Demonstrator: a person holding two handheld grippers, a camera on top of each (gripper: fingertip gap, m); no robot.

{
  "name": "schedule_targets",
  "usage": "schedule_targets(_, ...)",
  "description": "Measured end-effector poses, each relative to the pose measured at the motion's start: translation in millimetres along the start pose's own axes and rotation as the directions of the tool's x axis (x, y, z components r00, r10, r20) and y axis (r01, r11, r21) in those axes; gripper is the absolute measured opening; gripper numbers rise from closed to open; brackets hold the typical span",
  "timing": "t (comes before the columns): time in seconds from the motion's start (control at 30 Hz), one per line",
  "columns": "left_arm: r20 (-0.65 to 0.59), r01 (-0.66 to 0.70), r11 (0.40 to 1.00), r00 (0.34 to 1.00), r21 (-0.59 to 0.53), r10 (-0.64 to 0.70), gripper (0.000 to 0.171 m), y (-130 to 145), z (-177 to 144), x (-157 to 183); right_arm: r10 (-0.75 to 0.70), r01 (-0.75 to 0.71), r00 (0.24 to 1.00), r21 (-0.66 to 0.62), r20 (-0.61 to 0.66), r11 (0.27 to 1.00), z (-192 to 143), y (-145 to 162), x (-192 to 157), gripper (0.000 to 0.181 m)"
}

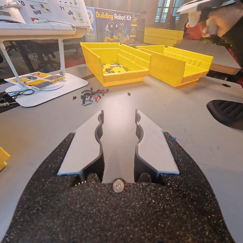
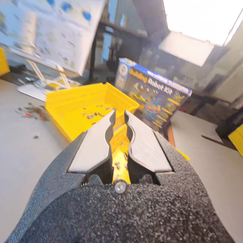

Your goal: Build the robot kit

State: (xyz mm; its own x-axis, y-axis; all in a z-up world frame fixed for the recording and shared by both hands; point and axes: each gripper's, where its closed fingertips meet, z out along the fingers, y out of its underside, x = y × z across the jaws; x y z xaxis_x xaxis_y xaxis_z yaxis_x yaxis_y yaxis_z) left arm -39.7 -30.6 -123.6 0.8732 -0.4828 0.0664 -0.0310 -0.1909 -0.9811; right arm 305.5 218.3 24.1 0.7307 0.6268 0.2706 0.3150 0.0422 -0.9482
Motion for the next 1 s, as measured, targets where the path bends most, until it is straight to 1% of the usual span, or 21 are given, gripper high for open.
schedule_targets(0.03, -0.004, 0.003, 1.000, 1.000, -0.005, -0.003, 0.047, 1.1, 1.1, 0.5, -0.001, -0.002, 1.000, -0.107, -0.020, 0.994, 12.6, 19.9, 21.4, 0.014)
schedule_targets(0.1, -0.009, 0.006, 1.000, 1.000, -0.014, -0.006, 0.047, 3.1, 3.0, 1.6, 0.032, -0.044, 0.999, -0.313, -0.044, 0.949, 38.1, 67.2, 55.1, 0.014)
schedule_targets(0.13, -0.009, 0.001, 1.000, 1.000, -0.018, -0.001, 0.047, 3.5, 3.5, 2.2, 0.067, -0.079, 0.997, -0.400, -0.045, 0.913, 49.8, 92.0, 64.5, 0.014)
schedule_targets(0.17, -0.006, -0.007, 1.000, 1.000, -0.022, 0.007, 0.047, 4.1, 3.7, 2.4, 0.114, -0.113, 0.993, -0.478, -0.026, 0.871, 59.9, 116.1, 66.6, 0.013)
schedule_targets(0.2, 0.000, -0.016, 1.000, 1.000, -0.026, 0.016, 0.046, 4.7, 3.4, 2.2, 0.166, -0.143, 0.986, -0.538, -0.006, 0.830, 68.7, 136.9, 65.0, 0.013)
schedule_targets(0.27, 0.011, -0.035, 0.999, 0.999, -0.033, 0.035, 0.045, 5.8, 2.2, 1.3, 0.237, -0.185, 0.971, -0.608, 0.005, 0.772, 83.2, 167.6, 61.5, 0.013)
schedule_targets(0.37, 0.024, -0.037, 0.999, 0.999, -0.037, 0.038, 0.044, 6.6, 1.1, -1.3, 0.279, -0.213, 0.960, -0.677, -0.012, 0.704, 96.0, 199.4, 58.4, 0.013)
schedule_targets(0.43, 0.022, -0.025, 0.999, 0.999, -0.038, 0.026, 0.044, 6.6, 1.5, -3.0, 0.341, -0.230, 0.940, -0.709, 0.015, 0.666, 100.8, 210.1, 44.1, 0.013)
schedule_targets(0.57, 0.018, 0.000, 0.999, 1.000, -0.037, 0.000, 0.044, 6.6, 1.8, -5.7, 0.369, -0.211, 0.927, -0.724, 0.066, 0.657, 106.4, 216.0, 24.4, 0.008)
schedule_targets(0.67, 0.017, 0.008, 0.999, 1.000, -0.035, -0.008, 0.043, 6.4, 1.6, -6.8, 0.341, -0.175, 0.937, -0.743, 0.076, 0.646, 104.9, 223.2, 22.6, 0.007)
schedule_targets(0.87, 0.015, 0.014, 0.999, 1.000, -0.043, -0.013, 0.043, 7.5, 2.3, -7.3, 0.354, -0.141, 0.930, -0.785, 0.104, 0.603, 95.1, 229.9, 21.6, 0.002)
schedule_targets(0.93, 0.017, 0.015, 0.999, 1.000, -0.044, -0.014, 0.043, 7.6, 2.4, -7.5, 0.365, -0.108, 0.920, -0.806, 0.140, 0.582, 88.4, 229.4, 17.8, 0.000)
schedule_targets(1.0, 0.019, 0.016, 0.999, 1.000, -0.046, -0.016, 0.043, 7.9, 2.4, -7.9, 0.403, -0.070, 0.895, -0.832, 0.191, 0.551, 78.7, 228.5, 8.7, 0.000)
